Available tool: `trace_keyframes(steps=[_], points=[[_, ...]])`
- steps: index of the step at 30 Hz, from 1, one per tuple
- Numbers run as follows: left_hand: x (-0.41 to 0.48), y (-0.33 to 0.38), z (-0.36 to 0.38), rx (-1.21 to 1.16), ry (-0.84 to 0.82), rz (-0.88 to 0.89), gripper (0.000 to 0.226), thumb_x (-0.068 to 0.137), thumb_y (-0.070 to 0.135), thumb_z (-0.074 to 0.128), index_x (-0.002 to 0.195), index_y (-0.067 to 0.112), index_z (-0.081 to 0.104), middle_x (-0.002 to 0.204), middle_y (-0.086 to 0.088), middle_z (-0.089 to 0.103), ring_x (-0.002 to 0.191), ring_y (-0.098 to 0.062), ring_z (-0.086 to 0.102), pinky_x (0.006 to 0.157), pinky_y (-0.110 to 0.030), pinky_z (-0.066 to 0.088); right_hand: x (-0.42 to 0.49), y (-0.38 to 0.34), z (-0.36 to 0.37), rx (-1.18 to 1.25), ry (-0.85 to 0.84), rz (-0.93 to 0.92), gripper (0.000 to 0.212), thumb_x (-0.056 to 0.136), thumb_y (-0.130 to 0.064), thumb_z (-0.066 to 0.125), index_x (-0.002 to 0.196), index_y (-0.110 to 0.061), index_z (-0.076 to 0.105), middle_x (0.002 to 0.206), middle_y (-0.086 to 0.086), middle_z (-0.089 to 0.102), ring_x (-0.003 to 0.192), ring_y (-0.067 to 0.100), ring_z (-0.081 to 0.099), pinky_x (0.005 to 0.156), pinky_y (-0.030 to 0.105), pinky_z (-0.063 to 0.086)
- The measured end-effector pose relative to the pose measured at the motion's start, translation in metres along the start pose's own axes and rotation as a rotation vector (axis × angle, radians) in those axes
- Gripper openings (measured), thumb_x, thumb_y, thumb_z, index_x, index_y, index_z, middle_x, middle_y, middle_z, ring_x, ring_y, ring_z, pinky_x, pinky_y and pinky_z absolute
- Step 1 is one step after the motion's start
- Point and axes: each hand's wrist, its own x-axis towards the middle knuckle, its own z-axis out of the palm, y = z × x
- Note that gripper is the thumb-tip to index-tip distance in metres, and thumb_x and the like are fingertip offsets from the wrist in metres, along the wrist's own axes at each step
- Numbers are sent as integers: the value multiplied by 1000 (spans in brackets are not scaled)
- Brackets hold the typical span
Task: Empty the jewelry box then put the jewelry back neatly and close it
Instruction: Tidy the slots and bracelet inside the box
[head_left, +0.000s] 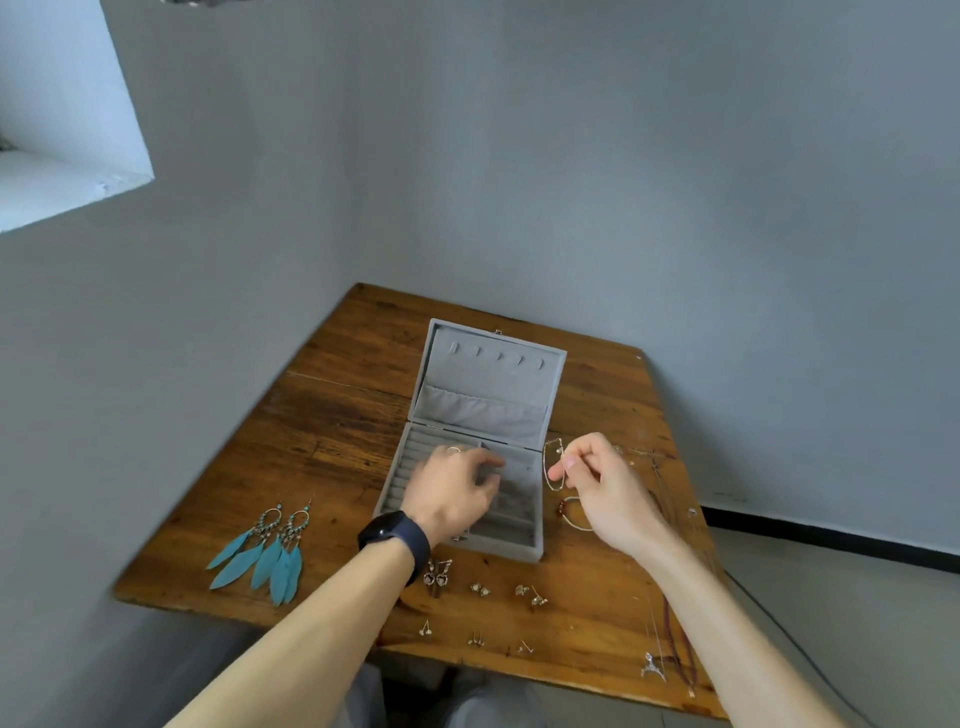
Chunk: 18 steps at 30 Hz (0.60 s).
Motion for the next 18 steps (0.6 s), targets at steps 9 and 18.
trace_keyframes(steps=[9, 18], points=[[17, 26, 11, 538, -122, 150, 22, 98, 29, 58, 116, 31, 69, 120, 0, 64, 116, -23, 54, 93, -37, 45, -49, 20, -5, 185, 110, 79, 14, 103, -17, 46, 95, -21, 56, 87, -6, 68, 82, 3, 61, 76, 14, 45], [37, 39, 29, 871, -214, 385, 23, 96, 16, 59, 115, 23, 70, 122, 0, 61, 116, -24, 52, 92, -36, 45, -81, 48, -13, 274, 161, 168, 11, 102, -19, 48, 96, -21, 57, 85, -7, 67, 80, 1, 61, 73, 8, 45]])
